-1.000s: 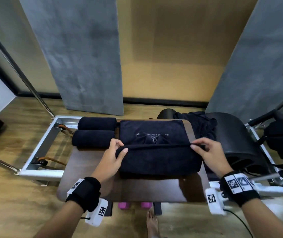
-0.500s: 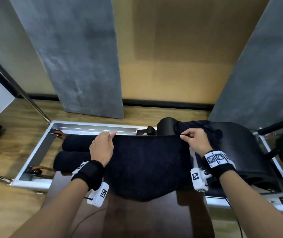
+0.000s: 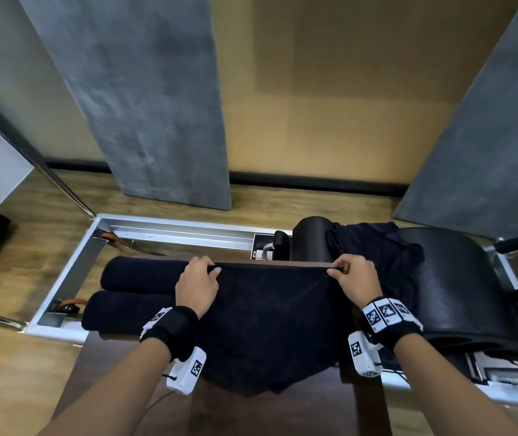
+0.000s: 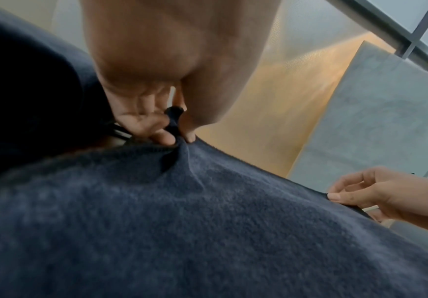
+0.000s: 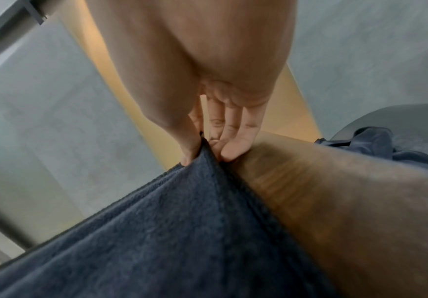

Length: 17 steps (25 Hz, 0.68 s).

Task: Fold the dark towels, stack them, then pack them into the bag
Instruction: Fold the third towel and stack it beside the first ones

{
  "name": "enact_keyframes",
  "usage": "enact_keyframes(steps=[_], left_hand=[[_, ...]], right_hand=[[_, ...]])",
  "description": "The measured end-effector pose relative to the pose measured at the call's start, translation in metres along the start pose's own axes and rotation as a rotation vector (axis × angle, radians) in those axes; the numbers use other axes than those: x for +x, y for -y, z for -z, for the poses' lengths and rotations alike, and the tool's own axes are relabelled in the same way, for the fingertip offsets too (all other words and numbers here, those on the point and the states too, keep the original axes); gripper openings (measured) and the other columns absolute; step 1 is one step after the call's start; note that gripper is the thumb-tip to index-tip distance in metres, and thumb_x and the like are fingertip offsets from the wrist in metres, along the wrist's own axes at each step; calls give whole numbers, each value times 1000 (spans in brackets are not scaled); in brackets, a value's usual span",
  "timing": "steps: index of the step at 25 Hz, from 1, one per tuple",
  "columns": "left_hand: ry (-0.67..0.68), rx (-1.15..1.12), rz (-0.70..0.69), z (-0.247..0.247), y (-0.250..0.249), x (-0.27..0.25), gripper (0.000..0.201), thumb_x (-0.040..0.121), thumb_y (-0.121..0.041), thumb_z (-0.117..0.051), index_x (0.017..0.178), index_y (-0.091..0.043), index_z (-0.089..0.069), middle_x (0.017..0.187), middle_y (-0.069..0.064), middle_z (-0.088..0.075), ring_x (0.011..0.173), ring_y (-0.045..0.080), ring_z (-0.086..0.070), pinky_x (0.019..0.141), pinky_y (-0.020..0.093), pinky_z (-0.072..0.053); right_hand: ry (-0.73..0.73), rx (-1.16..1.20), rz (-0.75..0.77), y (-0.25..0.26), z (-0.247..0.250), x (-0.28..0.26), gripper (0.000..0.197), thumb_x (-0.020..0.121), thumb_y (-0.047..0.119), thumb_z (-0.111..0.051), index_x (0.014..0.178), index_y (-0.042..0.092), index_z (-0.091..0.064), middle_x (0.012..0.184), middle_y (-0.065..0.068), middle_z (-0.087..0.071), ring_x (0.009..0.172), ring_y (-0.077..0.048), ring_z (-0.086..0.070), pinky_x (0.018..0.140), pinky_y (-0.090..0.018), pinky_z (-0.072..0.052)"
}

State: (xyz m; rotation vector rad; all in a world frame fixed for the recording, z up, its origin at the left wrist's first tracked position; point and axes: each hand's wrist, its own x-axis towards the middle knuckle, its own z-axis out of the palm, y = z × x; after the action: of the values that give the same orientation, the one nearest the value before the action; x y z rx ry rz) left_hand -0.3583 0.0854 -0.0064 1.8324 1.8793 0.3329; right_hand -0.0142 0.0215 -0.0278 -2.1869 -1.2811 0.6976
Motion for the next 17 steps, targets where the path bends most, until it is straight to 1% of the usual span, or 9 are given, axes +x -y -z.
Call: enact_keyframes(steps=[1,3,5,7,9,11,13,15,17], left_hand=[[-19,-6,-4,-2,-1,-1,17,107,-26,-59,107,-10,-64,115,6,-55,98,38,-64,79,45,-52],[-31,-11,-8,-7,-3,-2,21,109,-23,-56,111,-4,-64,122,7,-50,97,39,-62,81,46,-51],[-44,-6,-17,-11,-2,-2,22,109,-21,-57,113,-1,-64,123,9,-52,99,39,-62,82,47,-50],[-64,4,-30,-10,-1,-2,23,108,-20,-57,112,0,-66,120,9,-56,99,38,-62,81,47,-51],[-82,21,-50,-9,0,-5,22,108,-21,-58,111,-1,-68,116,9,-58,97,38,-64,79,48,-52],[-94,33,-55,-7,0,-9,20,108,-21,-59,111,-4,-69,116,7,-59,97,36,-65,77,47,-52],[-96,27,-61,-3,0,-11,18,107,-21,-60,112,-5,-68,116,6,-59,97,35,-65,76,44,-50],[-87,6,-82,1,-1,-13,16,107,-19,-60,111,-6,-68,113,6,-60,98,35,-64,76,43,-49],[-72,-29,-97,5,-2,-17,12,106,-17,-61,110,-7,-66,112,6,-61,101,34,-63,80,46,-51]], right_hand=[[-8,2,15,-2,-1,-1,8,86,22,-84,90,24,-76,79,5,-67,90,-19,-67,84,-33,-54],[-16,-23,59,-8,-3,-4,20,87,22,-84,106,21,-79,88,2,-71,90,-15,-65,86,-28,-51],[-19,-66,102,-14,-4,-6,28,87,21,-84,114,19,-79,87,2,-67,83,-13,-63,82,-28,-50],[-27,-85,121,-16,-5,-8,23,86,19,-85,108,21,-80,82,3,-61,77,-12,-59,78,-30,-50],[-30,-104,111,-14,-5,-10,14,84,20,-86,94,20,-77,84,5,-58,78,-12,-57,75,-30,-47],[-31,-84,98,-10,-3,-13,18,82,20,-88,84,18,-70,87,8,-56,81,-13,-57,76,-30,-45],[-60,-35,99,-9,4,-18,25,79,20,-90,77,19,-65,87,9,-58,80,-13,-59,75,-33,-49],[-96,34,94,-9,11,-26,27,76,20,-92,74,22,-65,79,9,-64,74,-12,-62,71,-33,-50],[-108,153,68,-9,19,-34,27,75,16,-93,74,24,-68,70,5,-68,65,-19,-65,65,-35,-55]])
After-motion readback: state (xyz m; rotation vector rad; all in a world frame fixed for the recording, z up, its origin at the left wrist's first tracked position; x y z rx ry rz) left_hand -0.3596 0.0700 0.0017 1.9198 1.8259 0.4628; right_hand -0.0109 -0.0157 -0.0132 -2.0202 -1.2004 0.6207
